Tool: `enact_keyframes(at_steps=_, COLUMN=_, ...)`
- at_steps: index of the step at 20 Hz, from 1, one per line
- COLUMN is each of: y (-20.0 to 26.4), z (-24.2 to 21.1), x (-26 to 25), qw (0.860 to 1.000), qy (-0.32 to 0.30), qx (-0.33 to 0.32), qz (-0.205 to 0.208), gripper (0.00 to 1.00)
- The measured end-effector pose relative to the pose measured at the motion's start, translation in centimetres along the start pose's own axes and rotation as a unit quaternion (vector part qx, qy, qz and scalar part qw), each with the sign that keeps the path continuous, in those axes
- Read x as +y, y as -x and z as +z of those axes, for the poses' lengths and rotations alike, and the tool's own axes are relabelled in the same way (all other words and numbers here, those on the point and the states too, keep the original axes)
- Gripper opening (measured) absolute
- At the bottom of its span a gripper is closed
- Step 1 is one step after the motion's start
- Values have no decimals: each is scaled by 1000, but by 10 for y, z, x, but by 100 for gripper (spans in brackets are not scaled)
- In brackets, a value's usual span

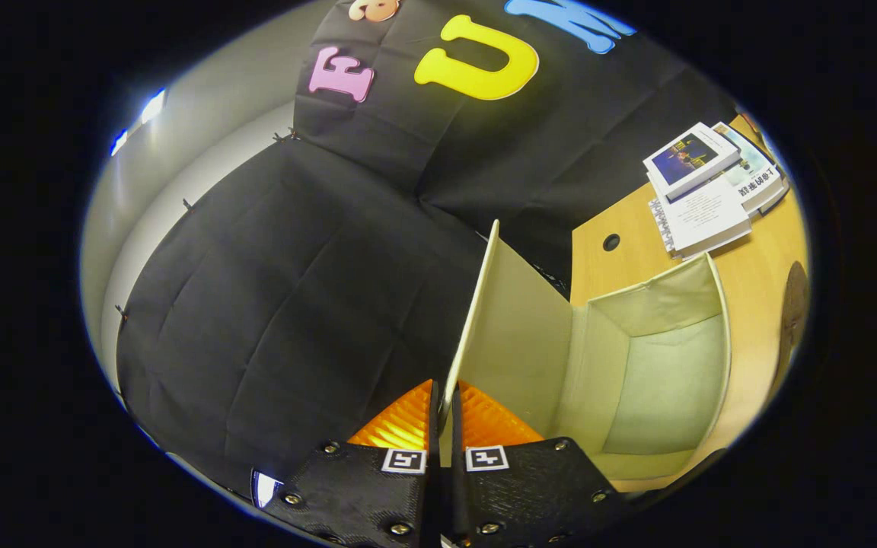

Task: Open the storage box then place both shoes into the box .Put the left shoe in first, then the right shoe, with the right side of both shoes facing outward in a uniform manner.

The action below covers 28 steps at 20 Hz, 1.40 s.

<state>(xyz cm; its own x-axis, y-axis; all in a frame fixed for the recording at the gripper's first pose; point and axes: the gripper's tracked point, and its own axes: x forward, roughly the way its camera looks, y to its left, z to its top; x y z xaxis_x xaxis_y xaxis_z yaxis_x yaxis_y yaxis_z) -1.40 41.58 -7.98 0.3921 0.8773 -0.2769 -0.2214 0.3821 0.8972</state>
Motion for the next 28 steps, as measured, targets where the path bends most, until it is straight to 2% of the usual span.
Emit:
enact_keyframes(at_steps=7, y=-37, z=-20, x=14, qw=999, qy=41, qx=21, qz=-8, gripper=5)
enact_keyframes(at_steps=8, y=-42, z=-23, x=16, qw=998, qy=50, qx=25, qz=-11, gripper=10)
enact_keyframes(at_steps=10, y=-49, z=-26, x=23, qw=998, qy=62, qx=28, qz=-7, gripper=11)
enact_keyframes(at_steps=12, y=-50, z=-26, x=27, qw=997, qy=72, qx=24, qz=0, gripper=29)
enact_keyframes(at_steps=13, y=-48, z=-22, x=28, qw=997, qy=79, qx=21, qz=2, gripper=55)
enact_keyframes(at_steps=15, y=-44, z=-15, x=24, qw=995, qy=94, qx=11, qz=-4, gripper=58)
enact_keyframes(at_steps=17, y=-33, z=-9, x=15, qw=994, qy=110, qx=2, qz=-14, gripper=97)
enact_keyframes(at_steps=28, y=64, z=54, x=-53, qw=980, qy=157, qx=-64, qz=-108, gripper=97)
